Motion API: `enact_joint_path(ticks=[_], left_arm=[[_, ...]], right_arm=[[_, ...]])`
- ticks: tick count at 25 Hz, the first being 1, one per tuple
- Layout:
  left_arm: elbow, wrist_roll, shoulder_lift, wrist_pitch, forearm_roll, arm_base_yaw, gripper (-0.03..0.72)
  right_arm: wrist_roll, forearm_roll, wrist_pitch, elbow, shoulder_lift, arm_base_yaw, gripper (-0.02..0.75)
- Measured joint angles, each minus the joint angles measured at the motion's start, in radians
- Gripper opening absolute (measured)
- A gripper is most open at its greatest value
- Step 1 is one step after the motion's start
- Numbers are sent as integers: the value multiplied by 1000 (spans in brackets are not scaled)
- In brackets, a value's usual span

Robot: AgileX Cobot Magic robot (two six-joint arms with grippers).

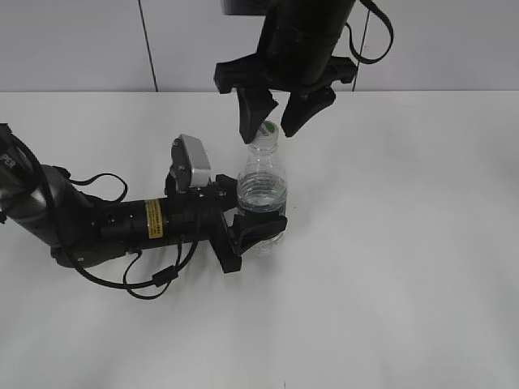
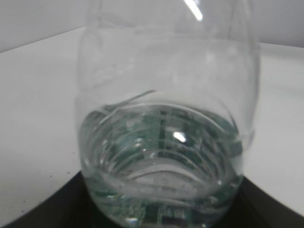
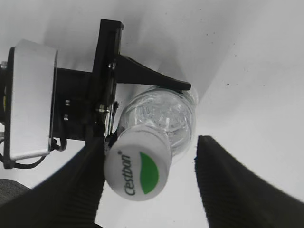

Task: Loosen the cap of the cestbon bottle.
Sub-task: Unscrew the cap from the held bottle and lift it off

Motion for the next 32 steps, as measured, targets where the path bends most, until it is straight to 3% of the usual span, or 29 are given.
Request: enact_joint_path(ticks=[4,14,32], left_arm=[[0,0,0,0,1,0,415],[0,0,0,0,2,0,415],[0,-1,0,0,3,1,415]], right_arm=[[-40,5,-1,0,0,0,296],[-238,7,-2,0,0,0,296],[-1051,22,-2,0,-3,0,296]])
